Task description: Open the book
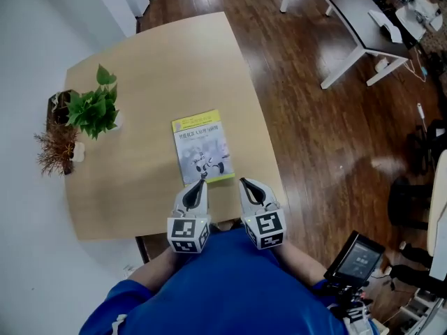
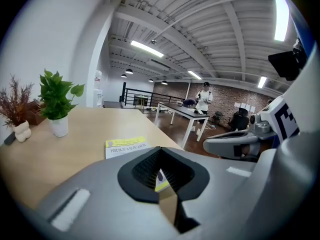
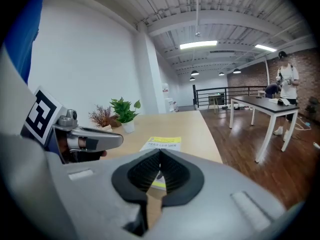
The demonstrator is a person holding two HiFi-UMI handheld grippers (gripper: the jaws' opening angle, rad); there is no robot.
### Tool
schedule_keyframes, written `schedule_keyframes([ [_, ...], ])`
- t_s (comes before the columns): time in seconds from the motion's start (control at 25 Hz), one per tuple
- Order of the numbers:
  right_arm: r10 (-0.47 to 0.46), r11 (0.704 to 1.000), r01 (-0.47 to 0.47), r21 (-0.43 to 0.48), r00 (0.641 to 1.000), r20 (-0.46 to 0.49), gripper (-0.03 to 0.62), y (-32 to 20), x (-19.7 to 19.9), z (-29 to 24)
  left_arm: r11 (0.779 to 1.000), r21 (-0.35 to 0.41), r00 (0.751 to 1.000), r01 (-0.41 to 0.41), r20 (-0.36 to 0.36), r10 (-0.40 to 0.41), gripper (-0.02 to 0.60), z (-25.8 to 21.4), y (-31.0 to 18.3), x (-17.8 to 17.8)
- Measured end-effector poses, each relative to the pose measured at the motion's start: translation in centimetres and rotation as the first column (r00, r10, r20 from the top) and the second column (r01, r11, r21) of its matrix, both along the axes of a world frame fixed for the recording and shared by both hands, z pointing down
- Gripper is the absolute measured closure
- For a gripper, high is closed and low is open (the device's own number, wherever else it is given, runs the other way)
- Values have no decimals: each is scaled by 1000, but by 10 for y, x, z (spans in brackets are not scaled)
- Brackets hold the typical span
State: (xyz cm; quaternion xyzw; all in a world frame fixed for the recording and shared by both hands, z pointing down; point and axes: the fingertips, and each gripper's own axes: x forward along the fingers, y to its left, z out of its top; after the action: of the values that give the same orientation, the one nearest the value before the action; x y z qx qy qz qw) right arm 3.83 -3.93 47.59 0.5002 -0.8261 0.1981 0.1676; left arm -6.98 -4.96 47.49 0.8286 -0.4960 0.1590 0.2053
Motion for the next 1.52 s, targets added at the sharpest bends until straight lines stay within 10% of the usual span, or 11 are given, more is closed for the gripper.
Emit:
schedule_keyframes([
  [1.16, -65, 981, 77, -176, 995, 69, 591, -63, 39, 77, 973, -227, 979, 48, 206, -1, 574, 102, -75, 65],
  [1.52, -53, 976, 73, -204, 993, 101, 591, -64, 64, 89, 931, -345, 951, 116, 308, -4, 395, 141, -99, 88],
])
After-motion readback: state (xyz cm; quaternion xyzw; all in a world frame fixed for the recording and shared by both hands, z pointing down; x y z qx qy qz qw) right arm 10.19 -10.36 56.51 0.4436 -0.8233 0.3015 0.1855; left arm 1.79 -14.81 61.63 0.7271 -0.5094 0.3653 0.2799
